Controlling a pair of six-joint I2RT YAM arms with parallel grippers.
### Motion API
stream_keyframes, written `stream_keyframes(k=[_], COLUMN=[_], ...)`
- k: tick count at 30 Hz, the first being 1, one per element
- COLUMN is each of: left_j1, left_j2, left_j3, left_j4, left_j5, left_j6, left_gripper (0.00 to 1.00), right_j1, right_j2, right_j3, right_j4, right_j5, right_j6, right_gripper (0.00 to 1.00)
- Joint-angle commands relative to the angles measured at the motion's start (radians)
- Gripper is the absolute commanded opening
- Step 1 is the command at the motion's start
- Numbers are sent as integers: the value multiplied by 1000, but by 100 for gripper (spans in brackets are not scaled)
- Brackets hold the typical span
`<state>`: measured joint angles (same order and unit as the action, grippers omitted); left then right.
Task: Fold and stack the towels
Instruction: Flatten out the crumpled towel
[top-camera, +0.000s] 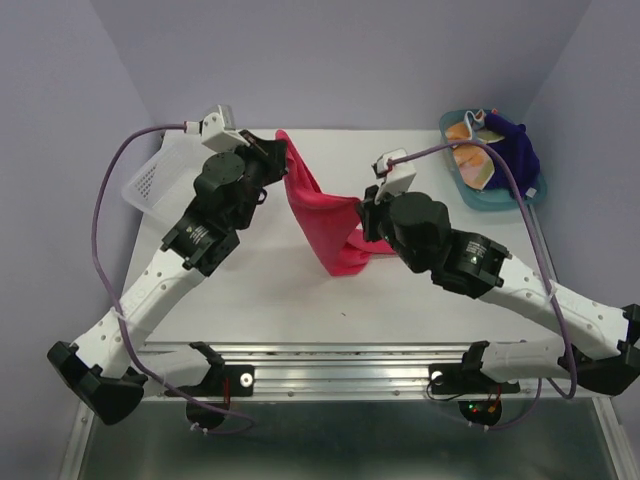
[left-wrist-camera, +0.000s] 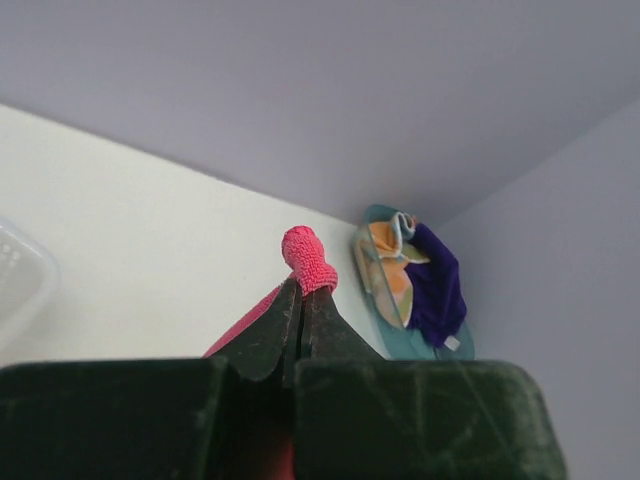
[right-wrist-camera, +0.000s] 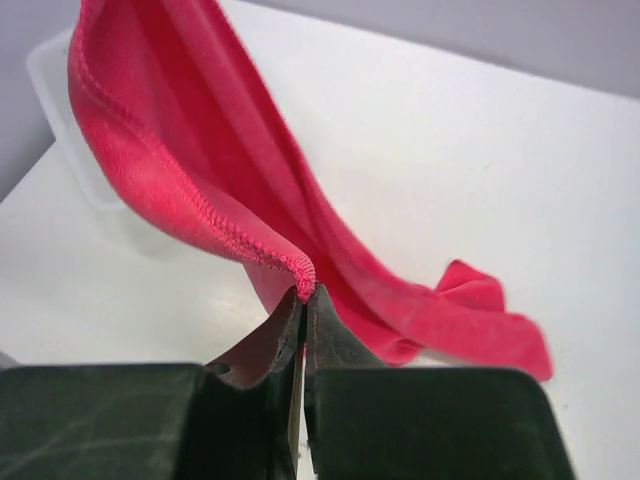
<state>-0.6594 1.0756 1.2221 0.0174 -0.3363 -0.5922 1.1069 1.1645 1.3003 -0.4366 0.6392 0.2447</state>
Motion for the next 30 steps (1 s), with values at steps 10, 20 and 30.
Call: stream_keyframes(k=[10, 20, 30], left_j1=[35, 35, 34], left_j2=[308, 189, 106], left_j3=[505, 626, 709], left_j4=[-177, -154, -180], left_j5=[-356, -186, -81], left_j6=[123, 135, 137], left_gripper=[0, 0, 0], right_j1=[-489, -489, -490], right_j2=[271, 247, 210], right_j3=[491, 783, 964], right_j4=[6, -36, -172], right_j5=[-432, -539, -759], right_j6=[-197, -291, -285], right_gripper=[1, 1, 1])
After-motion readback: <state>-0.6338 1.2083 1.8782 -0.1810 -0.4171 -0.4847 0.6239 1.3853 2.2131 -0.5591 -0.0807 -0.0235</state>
